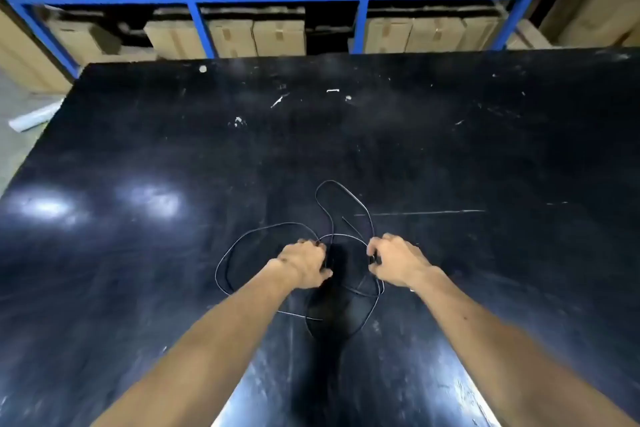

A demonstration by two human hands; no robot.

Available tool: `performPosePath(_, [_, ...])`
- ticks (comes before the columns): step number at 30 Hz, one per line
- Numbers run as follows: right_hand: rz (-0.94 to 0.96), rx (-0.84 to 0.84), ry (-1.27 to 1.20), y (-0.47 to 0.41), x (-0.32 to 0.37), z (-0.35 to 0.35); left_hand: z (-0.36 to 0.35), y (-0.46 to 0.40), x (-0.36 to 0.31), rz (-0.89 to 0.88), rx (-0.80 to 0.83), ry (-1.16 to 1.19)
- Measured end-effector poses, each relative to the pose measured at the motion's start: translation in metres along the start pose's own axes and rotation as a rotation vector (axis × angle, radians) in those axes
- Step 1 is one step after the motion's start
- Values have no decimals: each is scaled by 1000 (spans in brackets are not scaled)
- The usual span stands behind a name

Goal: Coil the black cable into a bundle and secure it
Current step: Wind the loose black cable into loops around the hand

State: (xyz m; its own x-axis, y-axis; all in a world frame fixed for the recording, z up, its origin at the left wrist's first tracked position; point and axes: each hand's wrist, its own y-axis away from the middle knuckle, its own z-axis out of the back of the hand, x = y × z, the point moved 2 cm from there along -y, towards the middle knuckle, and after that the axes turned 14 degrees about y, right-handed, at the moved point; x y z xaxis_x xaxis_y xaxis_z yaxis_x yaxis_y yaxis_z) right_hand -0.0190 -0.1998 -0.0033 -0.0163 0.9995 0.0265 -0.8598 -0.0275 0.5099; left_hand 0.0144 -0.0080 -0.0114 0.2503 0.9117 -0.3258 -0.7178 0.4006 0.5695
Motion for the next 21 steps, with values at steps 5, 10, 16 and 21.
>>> performPosePath(5, [-4,94,13,-15,-10,-31,-32,-23,-18,51,32,-39])
performPosePath(10, [-142,-166,-115,-40,-13,-30,-37,-39,-21,114,30,-115])
performPosePath(16, [-180,-74,42,-76,-1,-20,-24,-46,-2,225,100,-229])
performPosePath(21, [-223,17,-128,-76,-2,-26,-6,-43,35,388,34,-213])
